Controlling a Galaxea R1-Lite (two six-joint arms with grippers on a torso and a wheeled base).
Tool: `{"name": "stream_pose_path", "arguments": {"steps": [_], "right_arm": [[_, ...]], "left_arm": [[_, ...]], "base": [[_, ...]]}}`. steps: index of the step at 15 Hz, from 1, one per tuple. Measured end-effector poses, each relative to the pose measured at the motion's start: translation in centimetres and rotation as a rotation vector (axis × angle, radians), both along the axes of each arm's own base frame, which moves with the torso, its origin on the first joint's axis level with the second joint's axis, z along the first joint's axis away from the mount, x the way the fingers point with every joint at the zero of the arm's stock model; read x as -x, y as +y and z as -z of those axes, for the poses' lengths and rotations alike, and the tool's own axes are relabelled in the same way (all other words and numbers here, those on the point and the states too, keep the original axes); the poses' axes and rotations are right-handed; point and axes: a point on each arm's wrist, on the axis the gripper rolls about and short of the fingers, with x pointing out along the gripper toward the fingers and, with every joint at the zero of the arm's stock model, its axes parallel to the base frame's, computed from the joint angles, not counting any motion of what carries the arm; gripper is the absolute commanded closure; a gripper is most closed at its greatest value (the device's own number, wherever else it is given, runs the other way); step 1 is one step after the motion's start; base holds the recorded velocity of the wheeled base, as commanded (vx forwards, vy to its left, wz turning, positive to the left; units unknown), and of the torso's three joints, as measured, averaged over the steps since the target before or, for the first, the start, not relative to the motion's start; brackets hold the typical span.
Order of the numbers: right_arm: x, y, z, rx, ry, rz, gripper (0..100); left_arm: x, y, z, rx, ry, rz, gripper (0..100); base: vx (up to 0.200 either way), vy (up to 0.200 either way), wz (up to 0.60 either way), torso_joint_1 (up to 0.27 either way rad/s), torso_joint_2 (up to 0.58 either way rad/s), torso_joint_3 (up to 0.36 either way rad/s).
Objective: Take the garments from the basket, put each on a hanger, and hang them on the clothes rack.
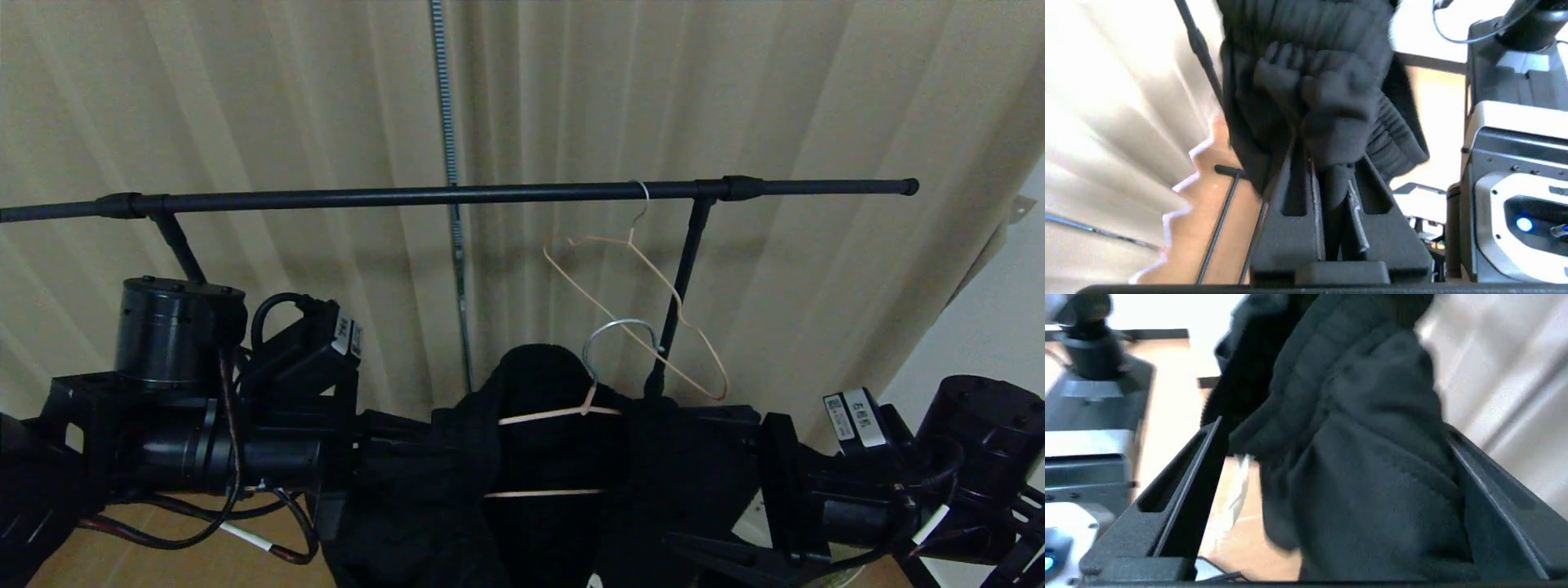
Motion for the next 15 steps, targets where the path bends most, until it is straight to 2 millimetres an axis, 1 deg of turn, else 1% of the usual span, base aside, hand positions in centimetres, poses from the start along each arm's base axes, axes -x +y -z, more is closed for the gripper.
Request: {"name": "stream_pose_path", "arguments": {"steps": [3, 5, 9, 11, 13, 15], "right_arm": [[-0.9, -1.1, -0.3, -0.009, -0.018, 0.052, 0], [-1.4, -1.4, -0.6, -0.015, -0.023, 0.073, 0], [-2.3, -1.9, -0.3, -0.022, -0.021, 0.108, 0], [-2.8, -2.8, -0.3, -0.026, -0.026, 0.136, 0], [-2.8, -3.9, -0.2, -0.029, -0.021, 0.148, 0], [-2.1, -4.5, 0.0, -0.028, 0.0, 0.133, 0]], "left_arm": [[0.9, 0.9, -0.2, 0.035, 0.041, 0.004, 100], [1.5, 1.3, -0.1, 0.041, 0.048, 0.001, 100], [2.4, 1.8, -0.4, 0.048, 0.036, -0.003, 100], [2.9, 2.1, -0.9, 0.074, 0.048, 0.003, 100], [3.6, 2.7, -1.6, 0.106, 0.048, 0.0, 100], [4.1, 3.5, -1.9, 0.129, 0.043, 0.001, 100]], "base": [[0.0, 0.0, 0.0, 0.0, 0.0, 0.0], [0.0, 0.0, 0.0, 0.0, 0.0, 0.0], [0.0, 0.0, 0.0, 0.0, 0.0, 0.0], [0.0, 0.0, 0.0, 0.0, 0.0, 0.0], [0.0, 0.0, 0.0, 0.0, 0.0, 0.0], [0.0, 0.0, 0.0, 0.0, 0.0, 0.0]]}}
